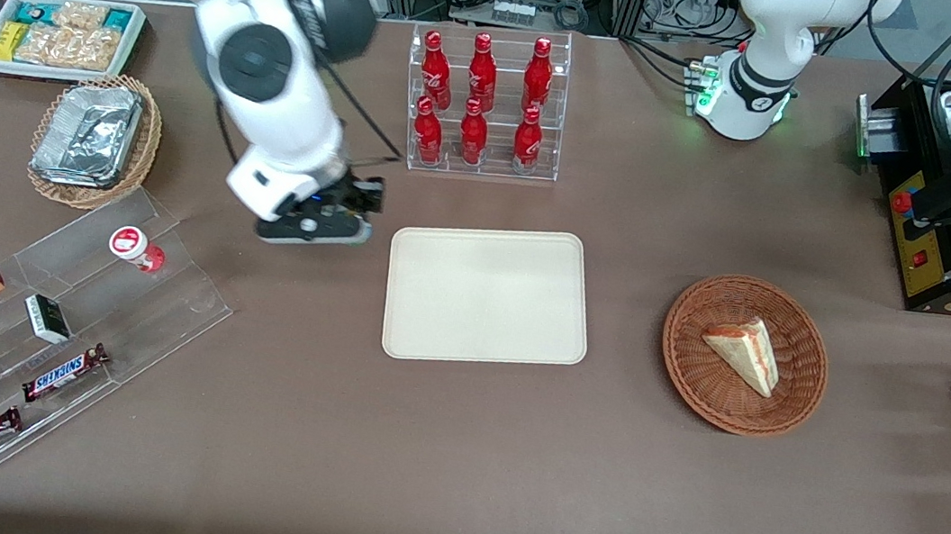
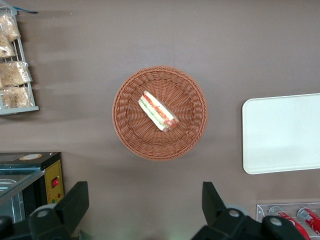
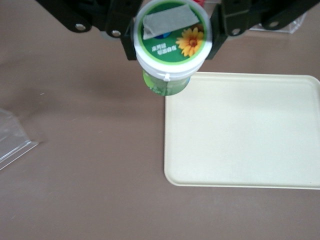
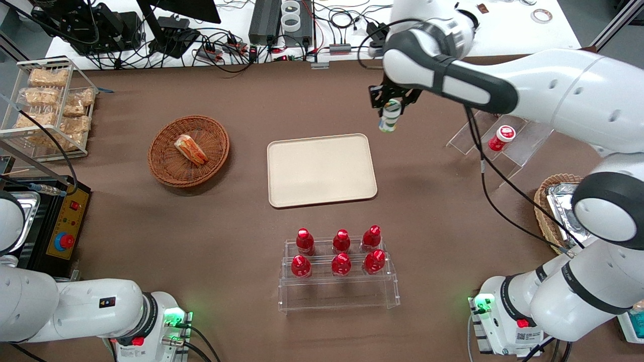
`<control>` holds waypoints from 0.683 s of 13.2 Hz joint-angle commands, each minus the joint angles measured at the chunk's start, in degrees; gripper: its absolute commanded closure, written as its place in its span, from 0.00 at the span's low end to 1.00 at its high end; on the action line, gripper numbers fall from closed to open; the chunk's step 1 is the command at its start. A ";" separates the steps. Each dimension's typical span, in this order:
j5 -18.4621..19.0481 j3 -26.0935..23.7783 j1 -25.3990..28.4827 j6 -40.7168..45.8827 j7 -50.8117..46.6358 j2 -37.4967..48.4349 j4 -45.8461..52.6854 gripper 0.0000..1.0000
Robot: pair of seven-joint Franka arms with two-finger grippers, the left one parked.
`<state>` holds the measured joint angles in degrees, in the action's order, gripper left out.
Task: Place green gum on tray
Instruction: 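Carry the gum bottle with the right gripper over the cream tray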
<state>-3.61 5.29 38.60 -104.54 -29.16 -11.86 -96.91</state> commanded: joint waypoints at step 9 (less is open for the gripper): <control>-5.09 0.59 10.26 -16.92 -16.10 -21.34 11.74 1.00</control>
<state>-6.41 5.30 48.38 -120.04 -44.58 -30.03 -88.17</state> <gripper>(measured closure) 0.410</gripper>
